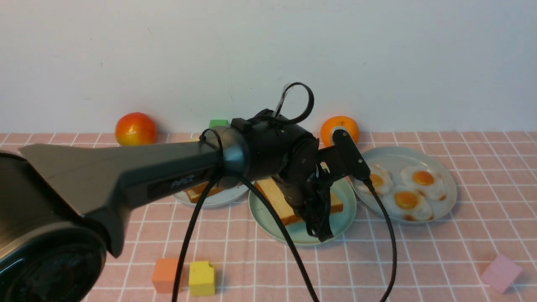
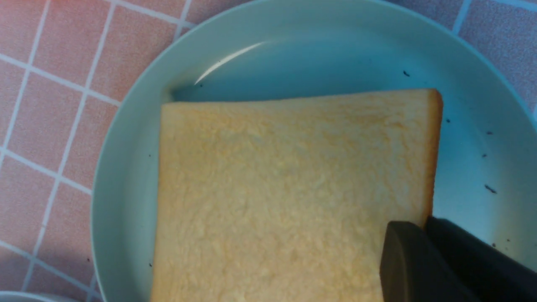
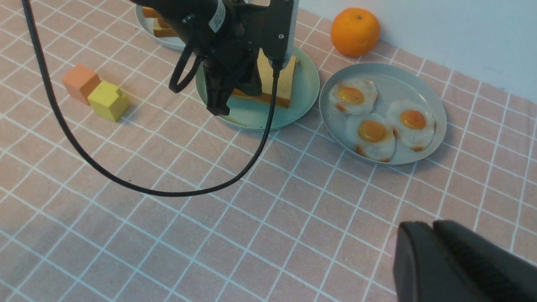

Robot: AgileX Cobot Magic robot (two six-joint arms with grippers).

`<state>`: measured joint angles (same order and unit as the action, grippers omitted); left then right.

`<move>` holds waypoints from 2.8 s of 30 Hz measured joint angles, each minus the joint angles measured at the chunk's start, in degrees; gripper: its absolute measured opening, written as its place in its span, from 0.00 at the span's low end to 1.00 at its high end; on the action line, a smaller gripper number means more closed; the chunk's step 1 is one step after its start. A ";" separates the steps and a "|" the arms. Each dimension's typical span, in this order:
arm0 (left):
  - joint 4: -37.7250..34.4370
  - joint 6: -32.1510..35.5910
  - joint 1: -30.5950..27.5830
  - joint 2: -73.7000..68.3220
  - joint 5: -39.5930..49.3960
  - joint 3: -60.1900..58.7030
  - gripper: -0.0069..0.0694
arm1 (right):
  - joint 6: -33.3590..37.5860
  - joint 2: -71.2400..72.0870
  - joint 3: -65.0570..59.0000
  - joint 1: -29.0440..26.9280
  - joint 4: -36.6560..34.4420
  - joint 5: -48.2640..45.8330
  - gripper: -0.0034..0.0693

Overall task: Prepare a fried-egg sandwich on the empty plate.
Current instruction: Use the left arm to put a slice of bread into the empty plate in the middle, then use the right arm to grab a fried egg

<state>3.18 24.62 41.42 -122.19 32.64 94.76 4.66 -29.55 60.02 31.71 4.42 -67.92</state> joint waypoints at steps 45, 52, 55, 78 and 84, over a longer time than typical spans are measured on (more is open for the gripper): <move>-20.31 -21.02 2.29 87.48 15.24 -39.33 0.11 | 25.73 -68.60 16.88 -13.76 -6.80 16.05 0.45; -20.37 -21.02 2.29 87.52 17.43 -39.48 0.11 | 42.21 -81.58 25.64 -14.05 -5.39 18.01 0.70; -20.37 -21.02 2.29 87.05 18.82 -39.48 0.11 | 43.28 -84.70 26.65 -14.12 -1.84 20.15 0.74; -20.32 -21.02 2.29 86.78 18.54 -39.48 0.11 | 44.76 -91.34 27.22 -14.23 5.20 31.08 0.75; -20.32 -21.02 2.29 86.78 18.40 -39.48 0.11 | 44.76 -92.38 27.28 -14.23 7.35 34.15 0.75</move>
<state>-17.14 3.60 43.71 -35.42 51.04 55.28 49.41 -121.93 87.31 17.49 11.76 -33.77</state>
